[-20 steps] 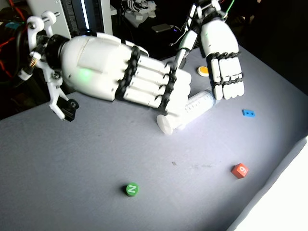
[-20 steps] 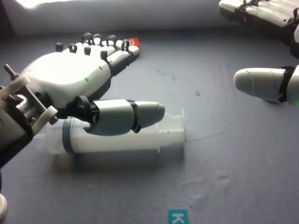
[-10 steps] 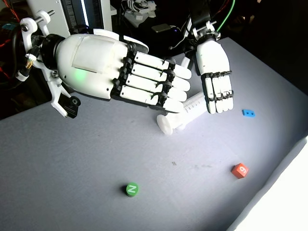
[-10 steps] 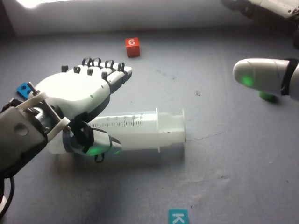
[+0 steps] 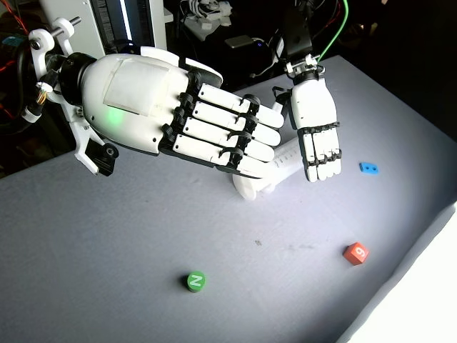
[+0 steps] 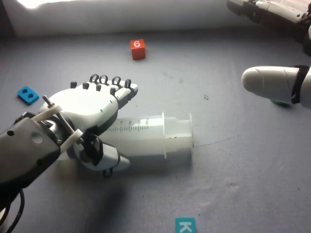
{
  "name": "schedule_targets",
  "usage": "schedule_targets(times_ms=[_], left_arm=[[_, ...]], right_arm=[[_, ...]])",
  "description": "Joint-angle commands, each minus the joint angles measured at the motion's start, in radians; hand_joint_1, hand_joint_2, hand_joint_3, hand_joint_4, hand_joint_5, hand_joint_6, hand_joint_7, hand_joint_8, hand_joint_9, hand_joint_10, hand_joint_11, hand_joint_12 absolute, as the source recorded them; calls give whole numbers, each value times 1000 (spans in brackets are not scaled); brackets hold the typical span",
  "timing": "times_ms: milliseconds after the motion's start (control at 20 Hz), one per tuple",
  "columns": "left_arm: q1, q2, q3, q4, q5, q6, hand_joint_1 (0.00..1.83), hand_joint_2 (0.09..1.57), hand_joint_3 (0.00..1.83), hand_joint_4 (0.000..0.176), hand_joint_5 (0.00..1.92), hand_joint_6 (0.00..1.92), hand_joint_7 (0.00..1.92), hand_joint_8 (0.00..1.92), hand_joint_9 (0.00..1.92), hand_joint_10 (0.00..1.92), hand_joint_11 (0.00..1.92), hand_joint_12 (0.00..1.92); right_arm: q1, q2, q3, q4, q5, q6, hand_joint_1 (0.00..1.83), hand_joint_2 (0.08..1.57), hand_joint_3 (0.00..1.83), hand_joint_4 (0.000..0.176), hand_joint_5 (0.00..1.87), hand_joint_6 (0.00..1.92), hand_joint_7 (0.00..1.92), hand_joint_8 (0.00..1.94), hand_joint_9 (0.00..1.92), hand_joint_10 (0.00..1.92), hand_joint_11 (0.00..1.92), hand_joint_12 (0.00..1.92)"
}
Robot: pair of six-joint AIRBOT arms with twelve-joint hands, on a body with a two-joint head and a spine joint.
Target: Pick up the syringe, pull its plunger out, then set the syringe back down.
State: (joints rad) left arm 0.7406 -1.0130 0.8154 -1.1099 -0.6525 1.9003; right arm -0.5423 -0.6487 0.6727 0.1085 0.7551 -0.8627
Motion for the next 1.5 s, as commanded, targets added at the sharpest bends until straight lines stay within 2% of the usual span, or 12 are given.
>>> schedule_targets(times_ms=[0, 550, 750, 850, 900, 950, 1000, 1050, 1150, 1250, 1350, 1450], left_arm=[[-1, -8, 6, 38, -66, 4, 974, 962, 0, 0, 0, 0, 0, 0, 0, 0, 21, 10], [41, -71, 60, 31, -66, 5, 971, 1022, 15, 0, 0, 0, 26, 9, 38, 14, 63, 38], [46, -87, 76, 31, -66, 5, 1049, 1098, 1, 0, 282, 23, 400, 21, 402, 40, 0, 892], [48, -91, 80, 31, -67, 4, 1068, 1121, 0, 0, 569, 44, 704, 33, 682, 71, 155, 1039], [49, -92, 82, 31, -67, 3, 1071, 1135, 1, 0, 778, 47, 909, 79, 826, 214, 258, 1213], [50, -93, 83, 31, -68, 3, 1222, 1089, 2, 0, 1038, 491, 1026, 855, 952, 504, 407, 1314], [51, -94, 83, 31, -71, 3, 1238, 1098, 0, 0, 1064, 672, 994, 1085, 931, 748, 457, 1354], [52, -95, 83, 30, -72, 2, 1241, 1103, 2, 0, 1064, 724, 973, 1158, 902, 918, 504, 1374], [52, -95, 82, 26, -73, 2, 1220, 1118, 2, 12, 990, 961, 968, 1072, 880, 958, 526, 1385], [52, -96, 81, 25, -73, 1, 1218, 1121, 0, 17, 969, 992, 979, 1057, 878, 944, 526, 1397], [50, -96, 80, 25, -73, -3, 1217, 1126, 1, 4, 960, 977, 967, 1107, 874, 947, 509, 1414], [42, -95, 78, 25, -73, -3, 1219, 1122, 0, 5, 959, 979, 984, 1073, 875, 939, 496, 1403]], right_arm=[[5, 3, -3, -3, 119, 3, 19, 1226, 1, 0, 0, 0, 0, 0, 0, 0, 0, 0], [-7, -4, -3, -3, 112, 4, 17, 1227, 0, 0, 0, 0, 0, 0, 0, 0, 0, 0], [-12, -12, -3, -3, 112, 4, 6, 1233, 2, 0, 0, 0, 0, 0, 0, 0, 0, 0], [-14, -15, -3, -3, 112, 3, 1, 1233, 2, 0, 0, 0, 0, 0, 0, 0, 0, 0], [-14, -16, -3, -3, 112, 3, 1, 1235, 3, 0, 0, 0, 0, 0, 0, 0, 0, 0], [-14, -16, -3, -3, 112, 3, 0, 1237, 4, 0, 0, 0, 0, 0, 0, 0, 0, 0], [-14, -17, -3, -3, 112, 3, 0, 1237, 3, 0, 0, 0, 0, 0, 0, 0, 0, 0], [-14, -17, -3, -3, 112, 3, 6, 1238, 3, 0, 0, 0, 0, 0, 0, 0, 0, 0], [-14, -19, -3, -3, 104, 3, 0, 1243, 5, 0, 0, 0, 0, 0, 0, 0, 0, 0], [-13, -21, -3, -3, 87, 5, 0, 1245, 5, 0, 0, 0, 0, 0, 0, 0, 0, 0], [-11, -21, -3, -3, 79, 14, 0, 1247, 5, 0, 0, 0, 0, 0, 0, 0, 0, 0], [-6, -21, -3, -3, 67, 34, 0, 1245, 4, 0, 0, 0, 0, 0, 0, 0, 0, 0]])
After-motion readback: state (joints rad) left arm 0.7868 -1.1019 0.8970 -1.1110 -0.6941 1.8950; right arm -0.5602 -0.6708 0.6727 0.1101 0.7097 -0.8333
